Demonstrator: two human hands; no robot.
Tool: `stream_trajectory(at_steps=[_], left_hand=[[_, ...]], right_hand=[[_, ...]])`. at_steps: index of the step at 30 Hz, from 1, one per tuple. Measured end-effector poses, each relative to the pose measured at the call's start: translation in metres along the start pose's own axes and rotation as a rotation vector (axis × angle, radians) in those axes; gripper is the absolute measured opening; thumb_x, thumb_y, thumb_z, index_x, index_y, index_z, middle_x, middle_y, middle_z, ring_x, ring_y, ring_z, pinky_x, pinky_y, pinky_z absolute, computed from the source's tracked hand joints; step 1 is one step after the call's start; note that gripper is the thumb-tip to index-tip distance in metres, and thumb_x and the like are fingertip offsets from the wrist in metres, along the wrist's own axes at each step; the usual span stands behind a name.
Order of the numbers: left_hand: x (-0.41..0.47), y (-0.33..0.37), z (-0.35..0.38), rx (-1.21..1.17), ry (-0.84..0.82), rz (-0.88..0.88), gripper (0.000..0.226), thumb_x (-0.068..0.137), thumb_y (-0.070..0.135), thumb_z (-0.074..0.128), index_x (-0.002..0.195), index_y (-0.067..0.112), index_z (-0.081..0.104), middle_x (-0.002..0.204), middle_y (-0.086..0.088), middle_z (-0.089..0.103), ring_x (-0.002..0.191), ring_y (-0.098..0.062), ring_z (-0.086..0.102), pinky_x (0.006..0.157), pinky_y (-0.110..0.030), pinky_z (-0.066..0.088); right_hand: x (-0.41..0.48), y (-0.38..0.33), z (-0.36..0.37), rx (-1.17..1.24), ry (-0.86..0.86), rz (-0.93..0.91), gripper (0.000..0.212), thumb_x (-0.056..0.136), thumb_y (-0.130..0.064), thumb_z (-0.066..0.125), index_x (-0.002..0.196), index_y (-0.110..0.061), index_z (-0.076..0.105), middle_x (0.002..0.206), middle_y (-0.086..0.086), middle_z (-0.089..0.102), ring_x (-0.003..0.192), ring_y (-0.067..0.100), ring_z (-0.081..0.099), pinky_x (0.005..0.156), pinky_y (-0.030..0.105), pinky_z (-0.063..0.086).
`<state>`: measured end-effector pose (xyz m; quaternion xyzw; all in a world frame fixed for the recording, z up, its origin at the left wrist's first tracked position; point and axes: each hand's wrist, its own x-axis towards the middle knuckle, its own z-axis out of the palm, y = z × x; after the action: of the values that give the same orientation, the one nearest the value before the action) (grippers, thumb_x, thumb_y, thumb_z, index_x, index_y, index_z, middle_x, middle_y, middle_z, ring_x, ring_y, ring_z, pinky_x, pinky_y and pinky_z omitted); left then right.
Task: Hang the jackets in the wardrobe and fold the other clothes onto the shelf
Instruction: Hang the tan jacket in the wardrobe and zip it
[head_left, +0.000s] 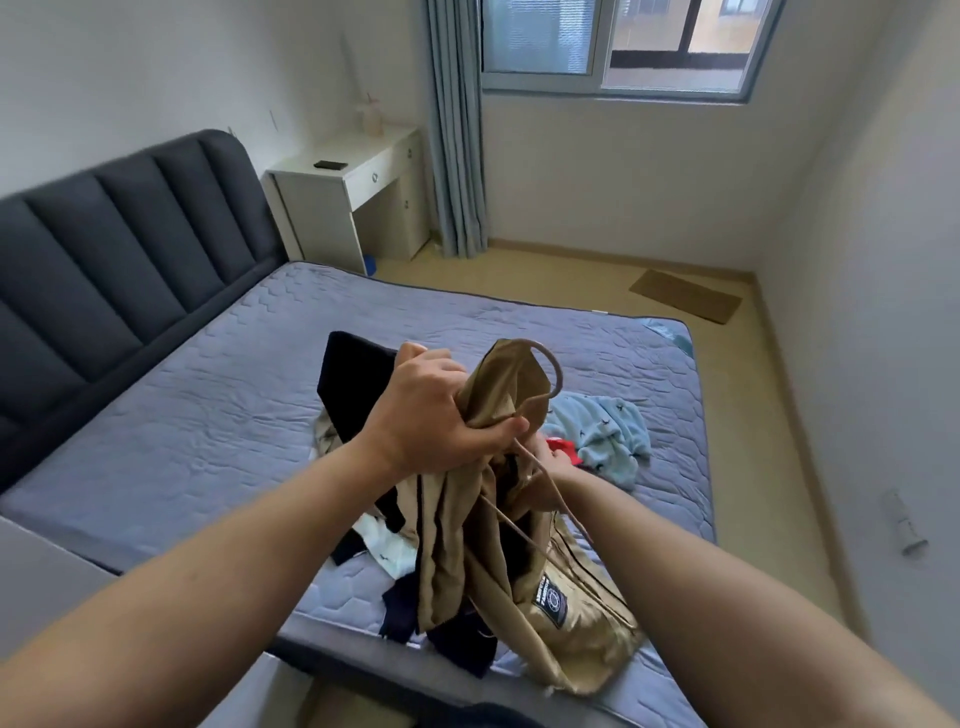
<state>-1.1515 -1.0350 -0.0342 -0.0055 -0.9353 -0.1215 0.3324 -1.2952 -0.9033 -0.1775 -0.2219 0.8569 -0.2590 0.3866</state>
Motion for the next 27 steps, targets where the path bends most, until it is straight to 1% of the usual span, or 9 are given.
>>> stream_trajectory(at_steps=[2,4,9,13,16,19,21,23,27], left_hand=[[-0.002,0.0,-0.005,-0.033,0.041,0.015,0.049,0.079,0.06,0.063,0.053,0.036,0.028,0.047,0.008,0.041,0.053,-0.01,0.039,0.073,-0.032,0.031],[-0.001,0.0,-0.009,-0.048,0.049,0.027,0.046,0.08,0.053,0.064,0.055,0.037,0.029,0.047,0.008,0.042,0.053,-0.008,0.038,0.073,-0.029,0.029],[-0.003,-0.016,-0.024,0.048,0.035,-0.06,0.044,0.083,0.048,0.062,0.05,0.029,0.041,0.046,0.006,0.045,0.051,-0.013,0.045,0.073,-0.035,0.04],[-0.015,-0.045,-0.032,0.189,0.038,-0.156,0.047,0.084,0.053,0.057,0.049,0.023,0.048,0.046,0.005,0.045,0.051,-0.016,0.047,0.074,-0.039,0.042],[-0.014,-0.059,-0.032,0.287,0.041,-0.171,0.049,0.082,0.056,0.055,0.048,0.025,0.04,0.045,0.011,0.037,0.052,-0.014,0.042,0.075,-0.037,0.039],[-0.005,-0.066,-0.029,0.322,0.023,-0.175,0.049,0.082,0.061,0.052,0.05,0.033,0.028,0.046,0.015,0.033,0.053,-0.015,0.042,0.078,-0.039,0.038],[0.0,-0.071,-0.027,0.335,0.003,-0.17,0.049,0.083,0.064,0.05,0.05,0.034,0.029,0.047,0.014,0.035,0.054,-0.016,0.044,0.078,-0.04,0.037],[0.005,-0.077,-0.028,0.345,-0.005,-0.178,0.048,0.082,0.067,0.048,0.051,0.033,0.034,0.048,0.011,0.039,0.055,-0.018,0.046,0.079,-0.041,0.036],[0.014,-0.091,-0.035,0.323,0.017,-0.193,0.046,0.08,0.072,0.048,0.054,0.041,0.028,0.05,0.008,0.041,0.056,-0.021,0.046,0.078,-0.045,0.041]], right_hand=[[0.003,-0.005,0.007,-0.062,0.012,-0.019,0.091,0.09,-0.022,0.073,0.161,-0.03,0.015,0.165,0.013,0.012,0.15,0.037,0.019,0.122,0.047,0.023],[0.004,-0.01,0.017,-0.128,0.05,-0.097,0.063,0.098,-0.021,0.064,0.155,-0.017,0.037,0.161,0.013,0.031,0.147,0.032,0.03,0.12,0.043,0.027],[-0.014,-0.008,0.017,0.017,0.116,-0.261,0.032,0.093,-0.019,0.062,0.123,-0.011,0.068,0.125,0.01,0.069,0.119,0.026,0.061,0.103,0.039,0.048],[-0.02,0.016,0.008,0.24,0.173,-0.153,0.021,0.09,-0.018,0.062,0.111,-0.014,0.062,0.104,0.013,0.071,0.095,0.024,0.067,0.088,0.045,0.056],[-0.026,0.037,-0.007,-0.056,0.247,-0.181,0.034,0.087,-0.021,0.066,0.115,-0.022,0.048,0.1,0.003,0.066,0.09,0.022,0.063,0.081,0.036,0.051],[-0.031,0.04,-0.018,-0.278,0.183,-0.224,0.051,0.081,-0.015,0.066,0.128,-0.03,0.051,0.107,-0.001,0.066,0.101,0.023,0.062,0.088,0.038,0.053],[-0.032,0.037,-0.026,-0.373,0.176,-0.217,0.028,0.081,-0.014,0.061,0.106,-0.026,0.067,0.1,-0.002,0.067,0.1,0.023,0.064,0.087,0.039,0.055],[-0.036,0.038,-0.037,-0.283,0.198,-0.16,0.007,0.084,-0.024,0.062,0.087,-0.023,0.068,0.091,-0.005,0.067,0.094,0.021,0.065,0.081,0.035,0.055],[-0.046,0.042,-0.056,0.075,0.19,-0.037,0.033,0.08,-0.049,0.065,0.091,-0.017,0.063,0.09,-0.002,0.064,0.083,0.015,0.059,0.069,0.031,0.044]])
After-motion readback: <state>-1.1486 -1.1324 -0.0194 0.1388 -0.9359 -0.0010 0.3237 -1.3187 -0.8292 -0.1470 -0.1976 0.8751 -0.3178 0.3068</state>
